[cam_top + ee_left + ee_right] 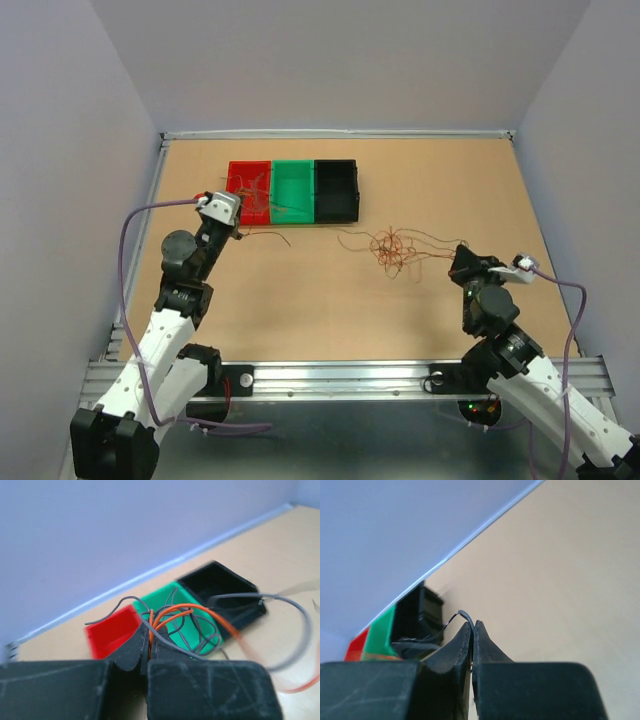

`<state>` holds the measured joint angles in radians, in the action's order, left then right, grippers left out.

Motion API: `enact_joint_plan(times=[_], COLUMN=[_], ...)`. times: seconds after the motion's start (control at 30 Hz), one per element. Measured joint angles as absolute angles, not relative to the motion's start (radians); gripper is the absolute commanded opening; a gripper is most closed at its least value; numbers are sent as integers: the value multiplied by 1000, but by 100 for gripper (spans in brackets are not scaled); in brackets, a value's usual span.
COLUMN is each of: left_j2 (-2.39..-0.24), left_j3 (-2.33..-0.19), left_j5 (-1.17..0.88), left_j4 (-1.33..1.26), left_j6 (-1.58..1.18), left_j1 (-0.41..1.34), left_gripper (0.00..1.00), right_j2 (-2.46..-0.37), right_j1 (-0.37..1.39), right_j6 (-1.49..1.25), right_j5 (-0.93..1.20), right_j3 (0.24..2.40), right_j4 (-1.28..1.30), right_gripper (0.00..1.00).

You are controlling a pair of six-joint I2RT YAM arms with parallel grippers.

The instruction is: Untangle the cables

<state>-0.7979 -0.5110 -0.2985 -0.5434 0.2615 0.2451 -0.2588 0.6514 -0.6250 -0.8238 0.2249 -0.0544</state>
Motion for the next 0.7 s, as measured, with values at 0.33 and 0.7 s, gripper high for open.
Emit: enact_joint_plan(times=[0.33,0.7], left_j2=[-714,-754], left_j3=[-472,-461], left_j5=[-137,-666], left_j4=[-659,-629], left_j6=[202,270], left_j1=[171,178], left_gripper=[0,0], right_j2=[-252,-297], right_j1=[643,642], right_j6=[-715,-517], right_j5=[-1017,-669], right_j3=[218,217], right_j4=[87,-1], right_gripper=[10,90])
